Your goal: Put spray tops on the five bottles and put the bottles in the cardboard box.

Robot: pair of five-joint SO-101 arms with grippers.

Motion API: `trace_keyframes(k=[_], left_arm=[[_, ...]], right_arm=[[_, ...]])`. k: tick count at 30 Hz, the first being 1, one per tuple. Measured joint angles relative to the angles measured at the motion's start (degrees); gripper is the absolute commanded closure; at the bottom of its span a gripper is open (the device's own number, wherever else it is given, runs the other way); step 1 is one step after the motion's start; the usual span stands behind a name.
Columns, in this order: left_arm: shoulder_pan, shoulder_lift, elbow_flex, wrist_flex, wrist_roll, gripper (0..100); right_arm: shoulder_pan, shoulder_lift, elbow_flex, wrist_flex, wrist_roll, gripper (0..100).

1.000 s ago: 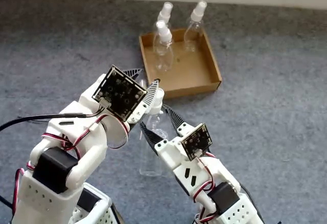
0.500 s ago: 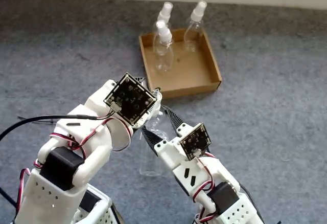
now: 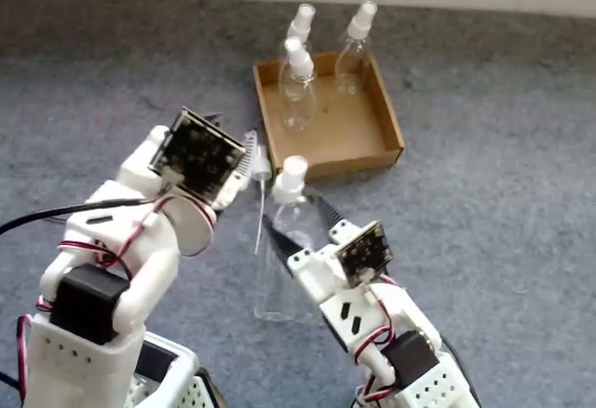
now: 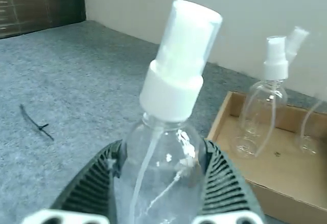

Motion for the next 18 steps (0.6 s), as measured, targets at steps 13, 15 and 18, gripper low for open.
trace_keyframes(k=[13,15,18], left_arm=[[-22.95,0.09,23.74,-17.67,9.67,87],[-24.00,0.09,29.71,-22.95,11.60,87],[-25.49,0.09,37.54,-30.42,14.15,87]], right_arm=[[17.41,10.55,-11.25,-13.98,0.00,99.4],[19.43,17.58,-15.21,-17.32,0.00,99.4],[22.59,30.07,-21.63,-24.62,0.00,99.4]])
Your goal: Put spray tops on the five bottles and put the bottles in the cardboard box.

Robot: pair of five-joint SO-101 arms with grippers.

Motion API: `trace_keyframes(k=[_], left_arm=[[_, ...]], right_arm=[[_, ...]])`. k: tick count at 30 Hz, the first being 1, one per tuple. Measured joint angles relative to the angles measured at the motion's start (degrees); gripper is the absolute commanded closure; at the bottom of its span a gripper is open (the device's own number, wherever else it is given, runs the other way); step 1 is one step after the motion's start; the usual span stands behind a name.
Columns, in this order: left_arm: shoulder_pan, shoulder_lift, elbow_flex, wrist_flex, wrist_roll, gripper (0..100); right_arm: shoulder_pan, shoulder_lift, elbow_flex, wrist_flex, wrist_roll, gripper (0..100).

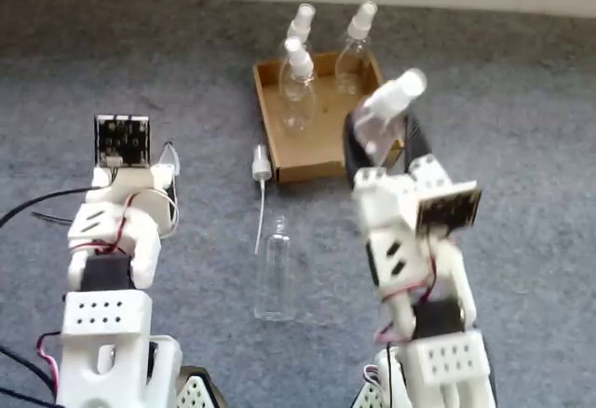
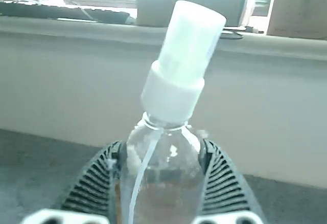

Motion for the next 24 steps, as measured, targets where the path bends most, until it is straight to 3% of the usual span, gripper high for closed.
trace_keyframes(k=[5,16,24], left_arm=[[-1.14,0.00,8.35,-8.00,0.97,87],[-1.05,0.09,9.23,-9.23,0.97,87],[-1.05,0.09,9.23,-9.23,0.97,87]], right_arm=[[3.34,23.30,-9.58,-12.92,0.00,99.4],[3.34,69.01,-24.97,-35.43,0.00,99.4],[3.52,90.46,-35.69,-45.45,0.00,99.4]])
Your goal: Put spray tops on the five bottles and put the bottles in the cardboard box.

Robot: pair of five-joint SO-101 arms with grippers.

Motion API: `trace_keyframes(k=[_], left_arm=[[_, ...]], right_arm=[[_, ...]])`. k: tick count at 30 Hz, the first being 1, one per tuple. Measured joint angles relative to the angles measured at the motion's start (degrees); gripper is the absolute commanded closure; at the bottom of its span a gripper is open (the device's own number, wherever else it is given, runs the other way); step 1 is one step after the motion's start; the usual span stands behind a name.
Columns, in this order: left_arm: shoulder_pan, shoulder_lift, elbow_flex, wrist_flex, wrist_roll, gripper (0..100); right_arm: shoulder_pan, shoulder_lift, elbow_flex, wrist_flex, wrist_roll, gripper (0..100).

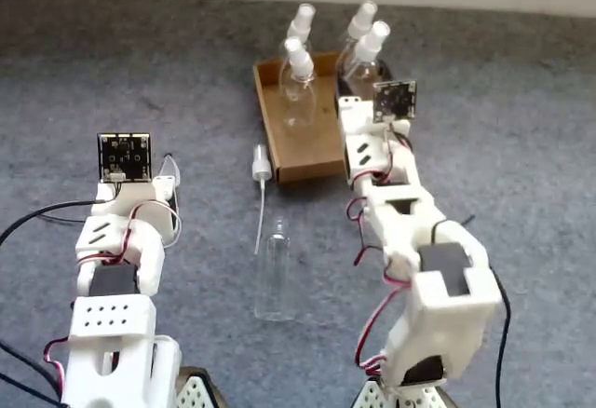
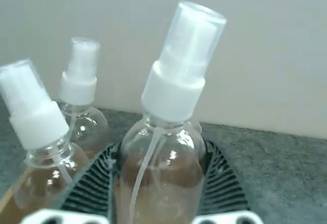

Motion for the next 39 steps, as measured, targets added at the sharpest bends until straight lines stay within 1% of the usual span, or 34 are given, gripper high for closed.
trace_keyframes(k=[4,9,21,23,27,29,39], left_arm=[[-0.09,0.00,0.00,0.00,0.00,87],[0.00,0.00,0.00,0.00,0.00,87],[0.00,0.00,0.00,0.00,0.00,87],[0.00,0.00,0.00,0.00,0.00,87],[0.00,0.00,0.00,0.00,0.00,87],[0.00,0.00,0.00,0.00,0.00,87],[0.00,0.00,0.00,0.00,0.00,87]], right_arm=[[0.00,5.89,-4.57,-0.62,0.00,99.4],[0.18,9.23,-7.12,-0.79,0.00,98.8],[0.00,10.55,-7.12,-0.79,-0.09,98.5],[0.09,10.55,-7.12,-0.79,-0.09,95.5],[0.00,10.55,-7.12,-0.79,-0.09,85.3],[0.09,10.55,-7.12,-0.79,-0.09,82.1],[0.09,10.55,-7.12,-0.79,-0.09,80.6]])
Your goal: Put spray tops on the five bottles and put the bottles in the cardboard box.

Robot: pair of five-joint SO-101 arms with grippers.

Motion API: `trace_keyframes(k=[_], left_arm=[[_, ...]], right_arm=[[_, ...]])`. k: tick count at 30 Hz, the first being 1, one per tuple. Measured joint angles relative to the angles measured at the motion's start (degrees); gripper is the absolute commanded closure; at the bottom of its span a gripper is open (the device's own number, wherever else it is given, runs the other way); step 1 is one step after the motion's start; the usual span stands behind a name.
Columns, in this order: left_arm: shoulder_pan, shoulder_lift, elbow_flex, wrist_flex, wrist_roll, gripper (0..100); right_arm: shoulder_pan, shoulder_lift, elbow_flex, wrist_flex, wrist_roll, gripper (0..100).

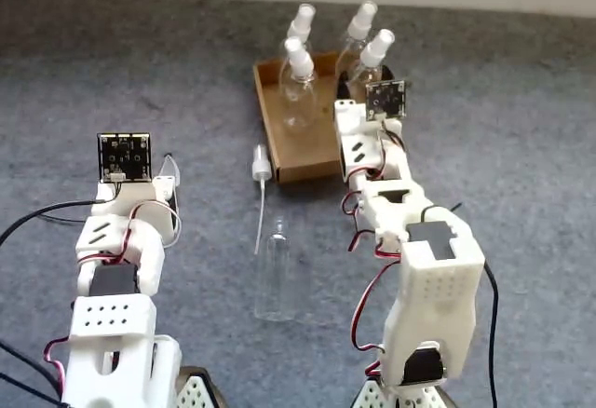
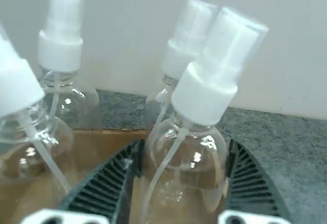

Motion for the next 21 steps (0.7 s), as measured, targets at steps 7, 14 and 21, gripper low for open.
trace_keyframes(k=[7,14,21], left_arm=[[0.00,0.00,0.00,0.00,0.00,87],[0.00,0.00,0.00,0.00,0.00,87],[0.00,0.00,0.00,0.00,0.00,87]], right_arm=[[-0.09,0.00,0.00,1.67,0.00,70.7],[-0.09,0.00,-0.18,2.81,0.00,67.0],[-0.09,-0.44,-0.18,4.22,0.00,66.9]])
